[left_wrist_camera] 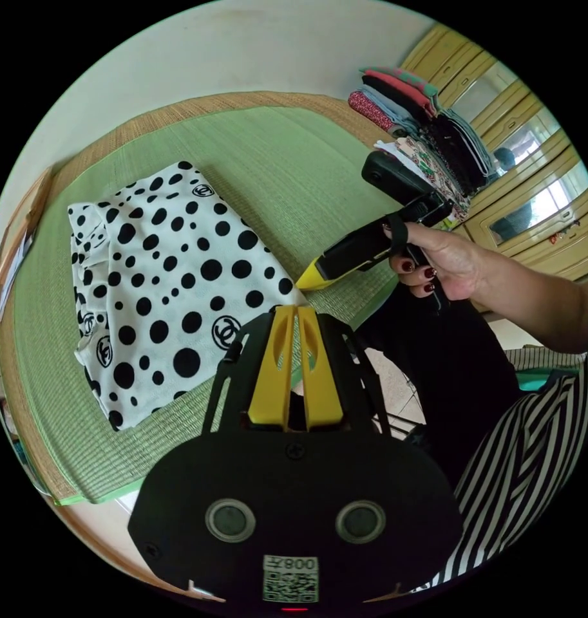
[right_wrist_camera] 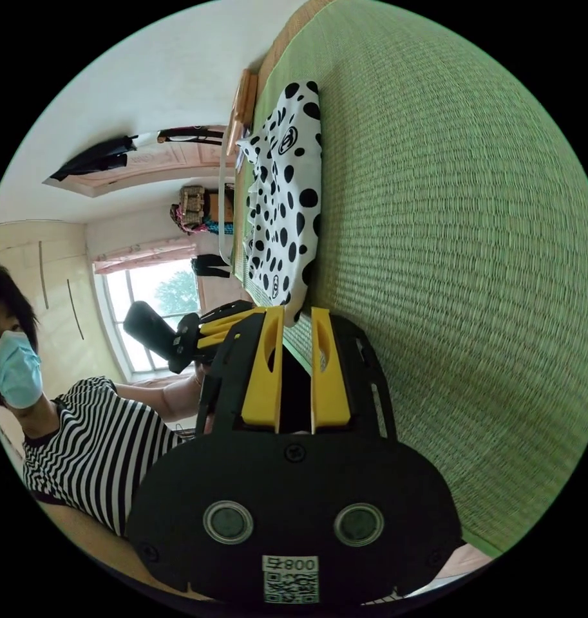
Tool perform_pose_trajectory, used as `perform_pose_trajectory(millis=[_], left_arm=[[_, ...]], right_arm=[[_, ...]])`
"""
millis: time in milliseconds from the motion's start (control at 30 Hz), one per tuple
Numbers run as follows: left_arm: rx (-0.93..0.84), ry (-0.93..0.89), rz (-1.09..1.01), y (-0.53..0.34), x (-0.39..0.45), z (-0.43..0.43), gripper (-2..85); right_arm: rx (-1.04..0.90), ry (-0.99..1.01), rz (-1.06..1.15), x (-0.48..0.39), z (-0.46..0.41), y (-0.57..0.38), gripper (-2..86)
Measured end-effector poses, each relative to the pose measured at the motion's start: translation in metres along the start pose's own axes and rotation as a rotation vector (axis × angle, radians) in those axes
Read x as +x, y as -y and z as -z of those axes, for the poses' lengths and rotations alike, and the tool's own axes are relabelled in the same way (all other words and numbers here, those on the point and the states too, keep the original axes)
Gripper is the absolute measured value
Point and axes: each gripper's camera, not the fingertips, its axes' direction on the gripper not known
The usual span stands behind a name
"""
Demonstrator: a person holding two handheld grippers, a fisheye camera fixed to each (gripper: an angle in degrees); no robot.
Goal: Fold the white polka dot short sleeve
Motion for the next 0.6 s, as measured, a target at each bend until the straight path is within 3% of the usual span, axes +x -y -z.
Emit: perform_pose_trajectory(millis=[467,600], left_arm=[[0.020,-0.005,0.008,-0.022,-0.044,0.007,0.6],[0.056,-0.098,0.115,-0.039,-0.082,0.015,0.6]], right_arm=[[-0.029,0.083,-0.020,-0.005,-0.004,0.000,5.1],[-0.040,0.119,-0.022,-0.010,-0.008,-0.003,3.4]])
